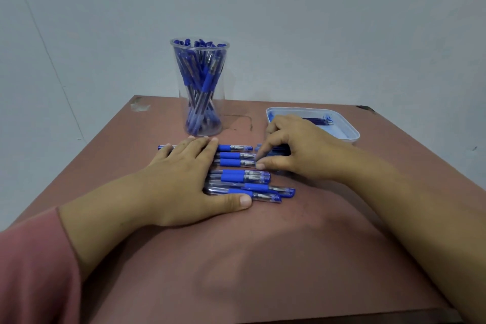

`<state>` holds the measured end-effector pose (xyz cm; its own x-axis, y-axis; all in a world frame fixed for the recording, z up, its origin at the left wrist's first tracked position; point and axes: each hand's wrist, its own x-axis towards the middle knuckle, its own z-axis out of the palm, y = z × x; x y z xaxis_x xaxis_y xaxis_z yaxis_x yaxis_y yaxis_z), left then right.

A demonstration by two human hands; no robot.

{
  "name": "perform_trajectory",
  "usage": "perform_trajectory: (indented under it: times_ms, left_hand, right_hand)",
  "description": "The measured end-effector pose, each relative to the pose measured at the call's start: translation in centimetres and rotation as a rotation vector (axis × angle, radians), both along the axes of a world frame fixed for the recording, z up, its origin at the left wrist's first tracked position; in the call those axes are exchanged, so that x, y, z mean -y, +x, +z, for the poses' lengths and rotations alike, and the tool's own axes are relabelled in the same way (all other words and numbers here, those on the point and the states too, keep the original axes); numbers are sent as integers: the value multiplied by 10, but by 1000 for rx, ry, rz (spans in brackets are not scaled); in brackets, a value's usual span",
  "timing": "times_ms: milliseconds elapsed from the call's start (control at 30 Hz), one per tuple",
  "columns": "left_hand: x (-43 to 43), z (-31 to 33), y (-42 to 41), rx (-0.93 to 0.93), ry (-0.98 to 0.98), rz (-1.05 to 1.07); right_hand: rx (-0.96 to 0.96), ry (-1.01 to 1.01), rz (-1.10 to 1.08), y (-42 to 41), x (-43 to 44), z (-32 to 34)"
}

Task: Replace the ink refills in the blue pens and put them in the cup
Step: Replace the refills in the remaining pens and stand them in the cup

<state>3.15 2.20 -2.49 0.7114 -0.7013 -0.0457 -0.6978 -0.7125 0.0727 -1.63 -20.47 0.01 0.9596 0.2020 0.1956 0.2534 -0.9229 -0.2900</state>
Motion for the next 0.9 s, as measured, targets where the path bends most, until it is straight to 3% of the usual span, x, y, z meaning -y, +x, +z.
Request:
perform_trajectory:
  times_ms: [367,567,733,900]
  left_hand:
    - [0,3,-4,7,-27,8]
    - [2,9,3,149,-518,-129]
    - [22,19,5,236,-645,-212]
    - [52,35,20,-40,-618,-146]
  right_hand:
    - [84,-15,4,-2,8,0]
    - [197,156,-31,-18,8,15]
    - [311,269,-21,-21,11,16]
    - [361,351,-22,-15,21,9]
